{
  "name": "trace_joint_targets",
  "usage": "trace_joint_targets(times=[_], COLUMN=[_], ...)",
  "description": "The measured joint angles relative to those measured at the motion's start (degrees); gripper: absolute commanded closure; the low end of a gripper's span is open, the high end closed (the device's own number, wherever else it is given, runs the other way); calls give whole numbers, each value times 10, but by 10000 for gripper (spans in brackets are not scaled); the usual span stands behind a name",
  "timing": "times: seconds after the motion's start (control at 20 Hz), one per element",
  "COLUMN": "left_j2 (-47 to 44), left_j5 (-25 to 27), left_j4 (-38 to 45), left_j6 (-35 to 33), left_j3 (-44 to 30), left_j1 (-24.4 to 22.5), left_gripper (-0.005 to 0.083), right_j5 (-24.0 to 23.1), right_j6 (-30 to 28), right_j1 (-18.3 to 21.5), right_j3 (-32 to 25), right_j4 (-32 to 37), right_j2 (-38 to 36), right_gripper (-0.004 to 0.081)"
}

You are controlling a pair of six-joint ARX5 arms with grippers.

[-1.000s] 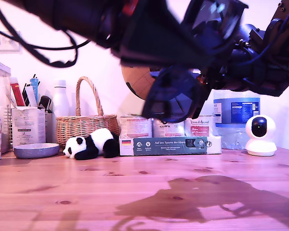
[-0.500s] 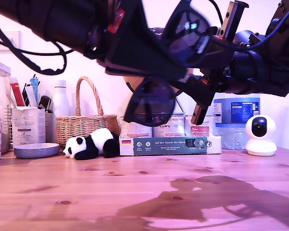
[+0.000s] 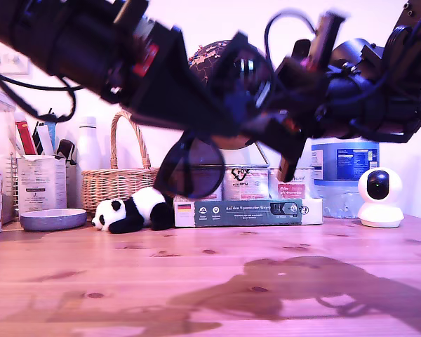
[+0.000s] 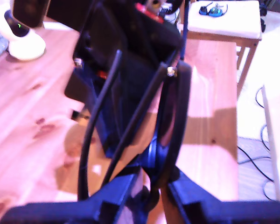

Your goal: Pick up the sunglasses and close them, then place them back on the table

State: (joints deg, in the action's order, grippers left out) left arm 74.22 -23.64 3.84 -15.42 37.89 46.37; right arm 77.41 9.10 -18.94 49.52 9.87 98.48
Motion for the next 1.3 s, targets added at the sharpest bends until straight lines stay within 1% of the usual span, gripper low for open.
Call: trace_joint_targets(times=[0.15,0.2,0.25,0.3,0.35,0.45,0.5,0.6,0.65,0.7,0.85,0.9,0.95,1.0,1.05,1.1,1.15,1.3], left_j2=[0,0,0,0,0,0,0,4,13,27,82,96,105,115,128,144,159,213], left_j5=[28,34,43,53,63,74,77,86,86,85,66,52,33,11,-19,-47,-72,-119], left_j4=[-37,-41,-45,-52,-61,-85,-99,-130,-147,-160,-191,-195,-200,-205,-209,-212,-213,-218], left_j6=[-17,-23,-31,-37,-40,-42,-42,-38,-31,3,80,100,126,131,161,191,201,264], left_j3=[0,0,0,0,0,0,0,4,13,27,77,87,94,100,110,122,133,162], left_j1=[0,0,1,3,6,9,9,9,9,9,8,7,2,-3,-11,-19,-28,-54], left_gripper=[797,797,797,797,797,797,797,797,797,797,797,797,797,797,797,797,797,797], right_j5=[-90,-115,-131,-139,-140,-140,-148,-176,-198,-226,-326,-362,-395,-426,-457,-477,-488,-494], right_j6=[4,18,30,32,45,49,55,56,46,33,-12,-47,-67,-79,-94,-105,-109,-120], right_j1=[38,51,62,70,72,68,62,52,47,41,22,18,15,13,9,8,8,7], right_j3=[0,0,0,3,10,41,61,94,104,111,123,124,124,124,125,126,127,131], right_j4=[2,2,0,-5,-12,-34,-49,-86,-108,-136,-231,-261,-298,-327,-360,-394,-418,-483], right_j2=[0,0,0,0,0,0,0,0,0,-3,-35,-55,-81,-108,-138,-168,-196,-285], right_gripper=[648,649,676,746,779,781,781,781,781,781,781,781,781,781,781,781,781,781])
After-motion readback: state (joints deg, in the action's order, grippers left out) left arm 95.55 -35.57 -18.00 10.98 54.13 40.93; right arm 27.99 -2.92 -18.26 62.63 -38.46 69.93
